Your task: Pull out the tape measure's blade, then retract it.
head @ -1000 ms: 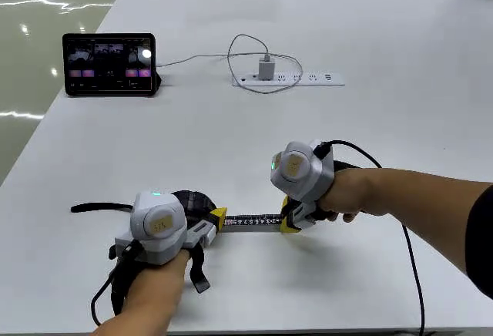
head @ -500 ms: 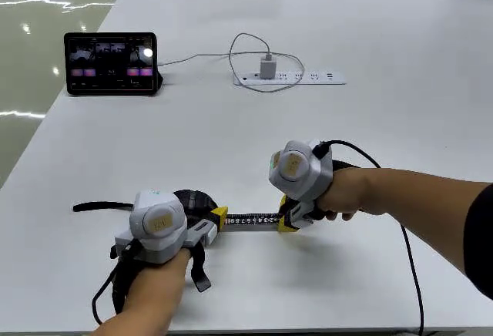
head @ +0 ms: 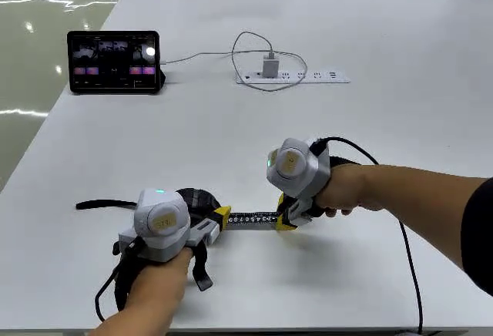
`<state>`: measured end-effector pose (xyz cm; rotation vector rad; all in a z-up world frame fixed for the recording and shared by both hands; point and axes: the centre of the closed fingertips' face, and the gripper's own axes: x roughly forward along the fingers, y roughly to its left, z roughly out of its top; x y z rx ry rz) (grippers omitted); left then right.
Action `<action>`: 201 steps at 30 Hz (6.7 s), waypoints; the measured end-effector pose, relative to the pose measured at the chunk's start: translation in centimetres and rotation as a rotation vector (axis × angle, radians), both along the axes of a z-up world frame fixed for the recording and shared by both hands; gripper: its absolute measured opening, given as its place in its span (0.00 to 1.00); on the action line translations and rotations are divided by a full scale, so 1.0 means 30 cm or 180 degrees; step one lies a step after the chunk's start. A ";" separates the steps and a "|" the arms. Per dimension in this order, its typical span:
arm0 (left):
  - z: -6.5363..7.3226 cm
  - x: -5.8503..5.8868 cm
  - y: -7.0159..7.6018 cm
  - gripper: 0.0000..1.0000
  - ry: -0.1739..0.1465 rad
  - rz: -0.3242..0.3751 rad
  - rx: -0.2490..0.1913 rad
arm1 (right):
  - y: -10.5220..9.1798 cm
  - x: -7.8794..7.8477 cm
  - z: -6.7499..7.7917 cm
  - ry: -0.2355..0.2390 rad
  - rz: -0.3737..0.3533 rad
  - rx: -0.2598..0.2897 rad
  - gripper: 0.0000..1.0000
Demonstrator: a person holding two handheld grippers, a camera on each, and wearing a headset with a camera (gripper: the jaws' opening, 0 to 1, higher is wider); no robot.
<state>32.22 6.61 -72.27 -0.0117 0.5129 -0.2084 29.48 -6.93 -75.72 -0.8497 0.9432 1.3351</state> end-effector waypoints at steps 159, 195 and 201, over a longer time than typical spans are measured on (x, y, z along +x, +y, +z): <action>0.004 -0.003 0.011 0.64 0.0029 0.0037 -0.0188 | 0.296 -0.010 0.010 -0.0008 0.0006 0.0643 0.11; 0.001 -0.005 0.008 0.65 0.0262 -0.0036 -0.0157 | 0.313 -0.010 0.007 -0.0170 -0.0040 0.0604 0.12; 0.013 -0.007 0.010 0.64 0.0363 -0.0082 -0.0248 | 0.293 -0.007 0.023 -0.0152 -0.0186 0.0632 0.14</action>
